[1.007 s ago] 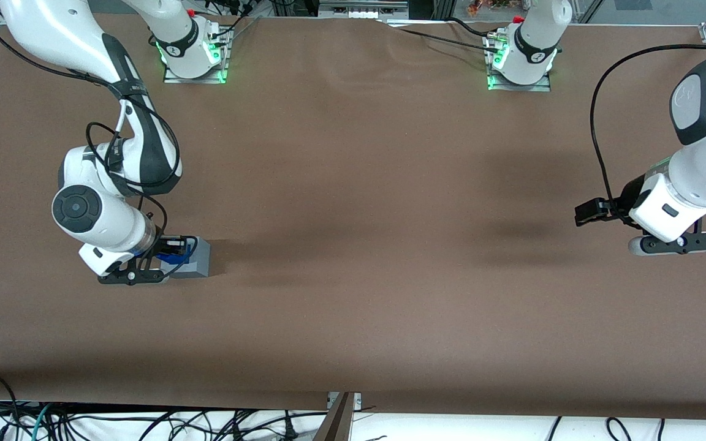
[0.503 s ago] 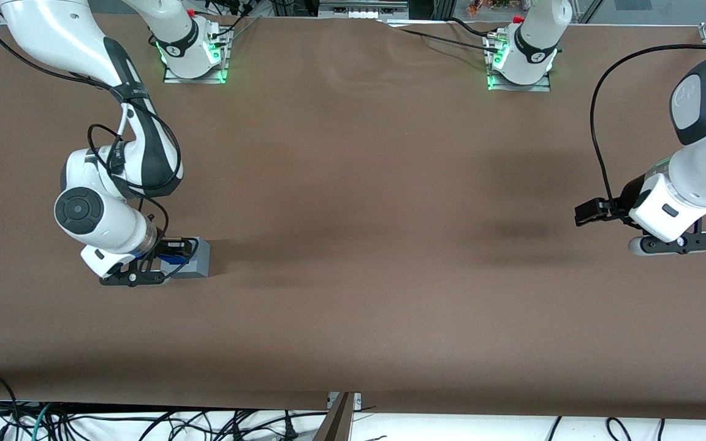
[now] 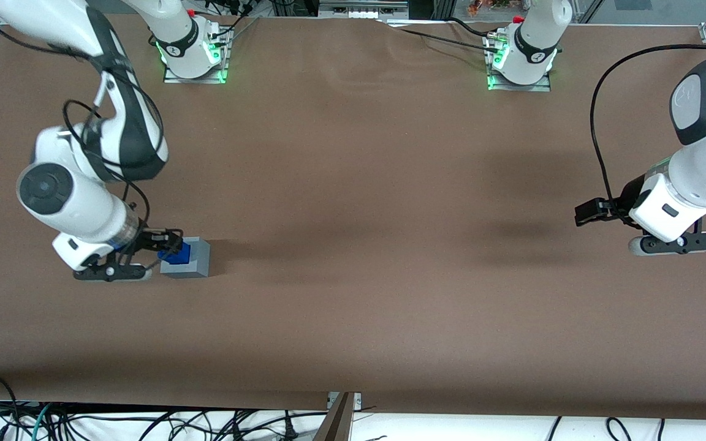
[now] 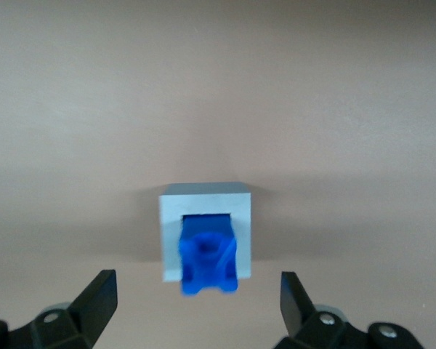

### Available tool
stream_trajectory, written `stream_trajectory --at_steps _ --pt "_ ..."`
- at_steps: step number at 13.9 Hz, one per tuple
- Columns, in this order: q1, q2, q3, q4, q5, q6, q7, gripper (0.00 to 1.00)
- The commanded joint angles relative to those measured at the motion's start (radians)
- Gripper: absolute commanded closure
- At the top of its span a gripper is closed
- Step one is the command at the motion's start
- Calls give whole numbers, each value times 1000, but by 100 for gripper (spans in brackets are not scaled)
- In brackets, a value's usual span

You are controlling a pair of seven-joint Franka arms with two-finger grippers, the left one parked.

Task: Insert blue part into gray base with right arm

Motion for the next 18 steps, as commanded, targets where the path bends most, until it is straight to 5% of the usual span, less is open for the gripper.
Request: stream_trajectory --at_steps 1,8,18 --pt "-3 -110 1 17 99 -109 -16 1" --pt "-20 -372 -11 79 96 -533 -29 1" --pt "-80 -472 -69 -22 64 -535 -129 1"
